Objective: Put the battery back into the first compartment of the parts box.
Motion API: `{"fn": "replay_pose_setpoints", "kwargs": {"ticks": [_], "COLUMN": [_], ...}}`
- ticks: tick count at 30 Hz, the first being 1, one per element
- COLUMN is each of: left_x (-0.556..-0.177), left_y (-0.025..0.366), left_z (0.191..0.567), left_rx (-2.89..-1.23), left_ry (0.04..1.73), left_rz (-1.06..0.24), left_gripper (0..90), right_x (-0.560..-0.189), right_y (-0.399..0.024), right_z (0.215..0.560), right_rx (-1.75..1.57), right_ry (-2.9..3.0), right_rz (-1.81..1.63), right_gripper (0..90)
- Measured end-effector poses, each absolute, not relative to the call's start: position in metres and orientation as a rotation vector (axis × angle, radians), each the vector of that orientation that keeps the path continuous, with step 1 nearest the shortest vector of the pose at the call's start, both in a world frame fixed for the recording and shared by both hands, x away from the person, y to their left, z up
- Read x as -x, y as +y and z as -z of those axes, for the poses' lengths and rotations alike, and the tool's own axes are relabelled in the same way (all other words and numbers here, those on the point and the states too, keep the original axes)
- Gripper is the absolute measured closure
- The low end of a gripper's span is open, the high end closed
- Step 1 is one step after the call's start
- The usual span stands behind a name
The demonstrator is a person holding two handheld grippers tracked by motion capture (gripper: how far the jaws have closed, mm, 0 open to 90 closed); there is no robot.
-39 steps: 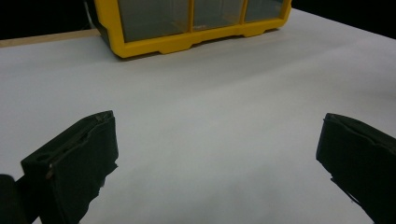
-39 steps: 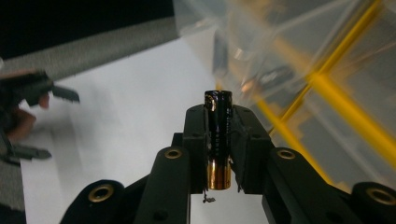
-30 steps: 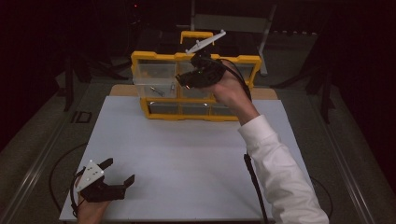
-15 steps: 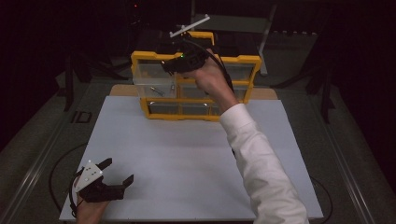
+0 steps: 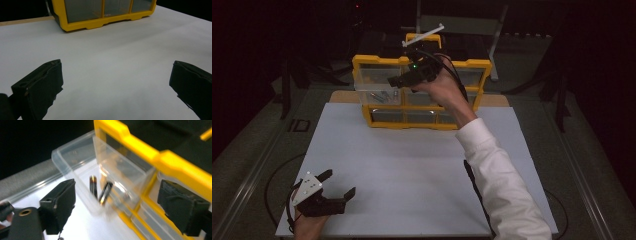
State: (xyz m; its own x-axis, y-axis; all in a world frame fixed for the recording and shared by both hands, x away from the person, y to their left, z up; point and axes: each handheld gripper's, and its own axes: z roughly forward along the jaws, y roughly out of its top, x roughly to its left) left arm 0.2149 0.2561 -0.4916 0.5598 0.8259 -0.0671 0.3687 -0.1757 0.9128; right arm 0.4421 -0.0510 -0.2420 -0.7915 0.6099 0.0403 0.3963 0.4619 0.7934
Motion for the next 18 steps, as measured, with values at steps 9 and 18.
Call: {"fn": "replay_pose_setpoints", "kwargs": {"ticks": [9, 18], "left_x": [-0.215, -0.215], "left_y": [0.255, 0.254], "left_z": [0.492, 0.492], "left_rx": [-1.774, -1.774], "left_ry": [0.992, 0.990], "left_rz": [-0.560, -0.559], "left_gripper": [0.0, 0.0], "right_x": [-0.411, -0.368], "right_y": [-0.078, -0.108], "right_z": [0.283, 0.335], "right_rx": [-0.838, -0.771], "right_ry": [2.465, 2.459], "right_rz": [-1.165, -1.117], "right_gripper": [13.8, 13.4]}}
